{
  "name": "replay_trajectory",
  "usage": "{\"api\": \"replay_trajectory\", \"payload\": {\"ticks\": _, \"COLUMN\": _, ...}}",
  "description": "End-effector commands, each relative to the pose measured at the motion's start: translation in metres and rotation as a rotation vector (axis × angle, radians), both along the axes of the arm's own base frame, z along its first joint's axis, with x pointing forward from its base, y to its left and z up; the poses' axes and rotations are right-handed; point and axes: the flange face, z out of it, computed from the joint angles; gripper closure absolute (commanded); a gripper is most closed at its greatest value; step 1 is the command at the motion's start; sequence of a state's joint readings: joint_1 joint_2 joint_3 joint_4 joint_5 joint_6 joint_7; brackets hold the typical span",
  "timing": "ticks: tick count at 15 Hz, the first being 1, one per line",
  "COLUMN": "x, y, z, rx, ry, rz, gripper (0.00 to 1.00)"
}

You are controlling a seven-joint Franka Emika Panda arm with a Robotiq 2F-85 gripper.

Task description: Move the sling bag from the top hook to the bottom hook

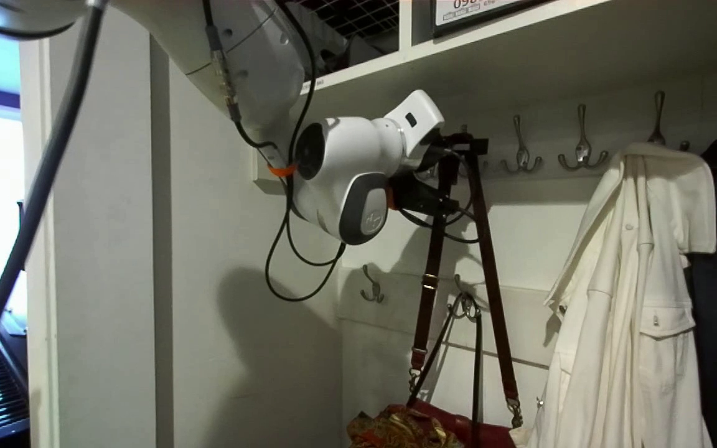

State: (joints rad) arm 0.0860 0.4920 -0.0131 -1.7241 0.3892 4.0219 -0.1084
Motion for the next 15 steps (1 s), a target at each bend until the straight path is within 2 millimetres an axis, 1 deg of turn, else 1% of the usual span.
{"api": "replay_trajectory", "payload": {"ticks": 1, "x": -0.006, "y": 0.014, "z": 0.011, "rx": 0.031, "ry": 0.042, "rz": 0.046, "gripper": 1.0}}
{"api": "replay_trajectory", "payload": {"ticks": 6, "x": 0.006, "y": 0.033, "z": 0.005, "rx": 0.001, "ry": 0.108, "rz": 0.127, "gripper": 1.0}}
{"api": "replay_trajectory", "payload": {"ticks": 7, "x": 0.01, "y": 0.027, "z": -0.005, "rx": 0.005, "ry": 0.091, "rz": 0.087, "gripper": 1.0}}
{"api": "replay_trajectory", "payload": {"ticks": 9, "x": 0.012, "y": 0.031, "z": -0.007, "rx": -0.002, "ry": 0.11, "rz": 0.108, "gripper": 1.0}}
{"api": "replay_trajectory", "payload": {"ticks": 11, "x": 0.012, "y": 0.032, "z": -0.007, "rx": -0.004, "ry": 0.113, "rz": 0.111, "gripper": 1.0}}
{"api": "replay_trajectory", "payload": {"ticks": 12, "x": 0.011, "y": 0.028, "z": -0.006, "rx": -0.011, "ry": 0.091, "rz": 0.077, "gripper": 1.0}}
{"api": "replay_trajectory", "payload": {"ticks": 15, "x": 0.016, "y": 0.035, "z": -0.014, "rx": -0.008, "ry": 0.049, "rz": 0.039, "gripper": 1.0}}
